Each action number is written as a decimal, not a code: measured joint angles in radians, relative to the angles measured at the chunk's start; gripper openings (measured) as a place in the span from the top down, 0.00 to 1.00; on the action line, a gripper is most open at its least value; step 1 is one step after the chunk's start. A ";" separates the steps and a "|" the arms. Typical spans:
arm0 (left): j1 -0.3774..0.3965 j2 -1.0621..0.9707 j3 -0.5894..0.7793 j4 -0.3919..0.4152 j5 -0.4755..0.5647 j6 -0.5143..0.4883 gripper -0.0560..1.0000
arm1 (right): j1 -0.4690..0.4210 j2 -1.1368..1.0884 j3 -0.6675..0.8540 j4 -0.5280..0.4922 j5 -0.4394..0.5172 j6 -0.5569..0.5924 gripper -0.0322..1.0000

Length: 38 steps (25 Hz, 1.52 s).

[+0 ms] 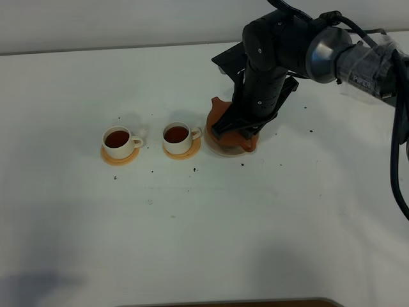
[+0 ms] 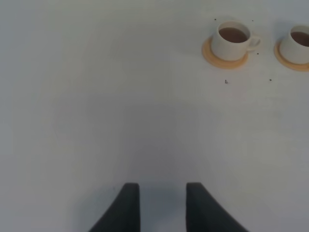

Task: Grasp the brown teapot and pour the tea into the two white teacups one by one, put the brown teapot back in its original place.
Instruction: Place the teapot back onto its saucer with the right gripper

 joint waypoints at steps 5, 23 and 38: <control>0.000 0.000 0.000 0.000 0.000 0.000 0.69 | 0.001 0.009 0.000 0.000 -0.003 0.000 0.84; 0.000 0.000 0.000 0.000 0.000 0.000 0.69 | 0.001 -0.015 -0.024 -0.001 0.199 0.001 0.48; 0.000 0.000 0.000 0.000 0.000 0.000 0.69 | 0.001 -0.312 0.099 -0.021 0.214 0.007 0.51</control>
